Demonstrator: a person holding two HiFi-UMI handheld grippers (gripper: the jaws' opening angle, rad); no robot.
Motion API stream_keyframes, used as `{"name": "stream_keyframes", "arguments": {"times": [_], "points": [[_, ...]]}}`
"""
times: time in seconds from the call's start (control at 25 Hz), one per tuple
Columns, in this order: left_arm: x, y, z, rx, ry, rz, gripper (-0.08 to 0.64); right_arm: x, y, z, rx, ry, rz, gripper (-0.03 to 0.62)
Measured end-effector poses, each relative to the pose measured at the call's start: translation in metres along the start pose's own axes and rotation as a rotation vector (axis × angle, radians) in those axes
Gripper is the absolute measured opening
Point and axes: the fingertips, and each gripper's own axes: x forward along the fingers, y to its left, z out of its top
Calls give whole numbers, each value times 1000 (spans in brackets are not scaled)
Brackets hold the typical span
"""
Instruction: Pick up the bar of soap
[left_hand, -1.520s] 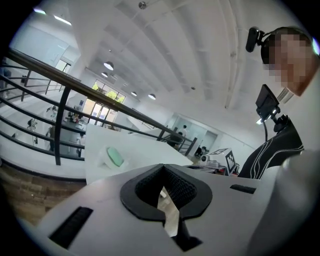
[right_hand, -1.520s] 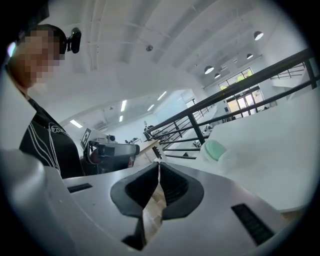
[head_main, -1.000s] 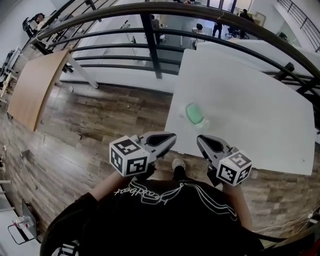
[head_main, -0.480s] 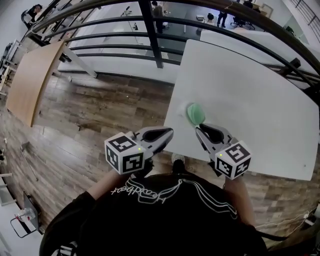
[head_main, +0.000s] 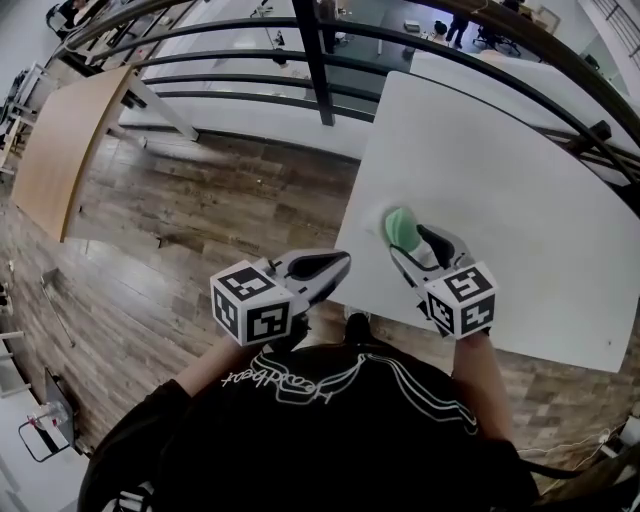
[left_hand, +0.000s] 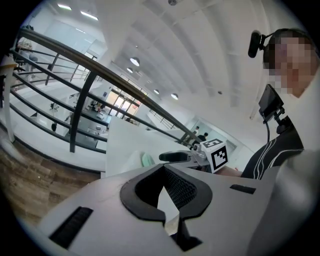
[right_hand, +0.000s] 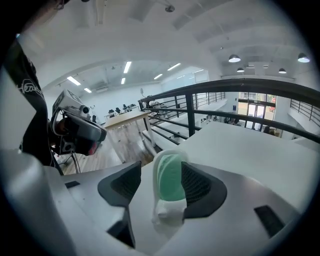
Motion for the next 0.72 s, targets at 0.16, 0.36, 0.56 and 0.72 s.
{"name": "stream_keyframes", "arguments": {"times": [0.16, 0.36, 0.56, 0.72], "points": [[-3, 9, 2, -10, -2, 11, 5, 14, -10, -4, -32, 43, -32, 222], [-3, 18, 0, -34, -8, 18, 5, 27, -16, -14, -40, 108, -38, 232], [-10, 25, 1, -42, -17, 25, 5, 35, -17, -19, -47, 157, -49, 233], [-14, 29, 2, -52, -28, 31, 5, 40, -16, -22, -38, 180, -43, 232]]}}
